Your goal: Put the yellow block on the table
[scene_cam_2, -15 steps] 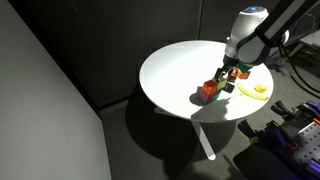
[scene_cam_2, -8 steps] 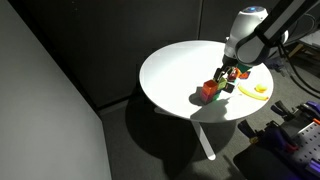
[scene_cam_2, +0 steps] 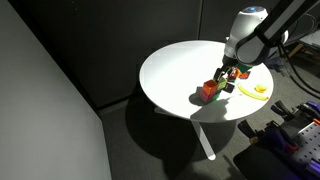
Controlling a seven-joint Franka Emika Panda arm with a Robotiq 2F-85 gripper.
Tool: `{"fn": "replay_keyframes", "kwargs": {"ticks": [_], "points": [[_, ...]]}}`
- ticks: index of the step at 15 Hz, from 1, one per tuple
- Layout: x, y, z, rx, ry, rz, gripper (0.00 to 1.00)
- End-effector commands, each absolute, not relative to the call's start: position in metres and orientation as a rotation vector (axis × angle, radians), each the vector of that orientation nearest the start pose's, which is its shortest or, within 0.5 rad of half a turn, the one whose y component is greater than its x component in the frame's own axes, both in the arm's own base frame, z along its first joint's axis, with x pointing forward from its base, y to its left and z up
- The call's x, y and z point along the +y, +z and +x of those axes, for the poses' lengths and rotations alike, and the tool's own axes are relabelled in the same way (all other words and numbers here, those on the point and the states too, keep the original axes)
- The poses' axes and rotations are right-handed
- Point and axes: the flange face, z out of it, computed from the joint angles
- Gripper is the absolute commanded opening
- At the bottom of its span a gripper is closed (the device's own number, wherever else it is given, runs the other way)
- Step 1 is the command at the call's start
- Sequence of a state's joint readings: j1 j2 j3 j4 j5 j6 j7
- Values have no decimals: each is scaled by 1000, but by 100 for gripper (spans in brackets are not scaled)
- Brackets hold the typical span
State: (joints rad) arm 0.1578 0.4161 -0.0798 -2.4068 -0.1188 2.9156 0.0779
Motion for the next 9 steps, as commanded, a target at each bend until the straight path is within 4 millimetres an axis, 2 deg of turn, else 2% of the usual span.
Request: {"fn": "replay_keyframes", "kwargs": {"ticks": [1,9], "points": [[44,152,500,-169,-140,-3184,100],[44,147,500,-169,-127,-3186,100]]}}
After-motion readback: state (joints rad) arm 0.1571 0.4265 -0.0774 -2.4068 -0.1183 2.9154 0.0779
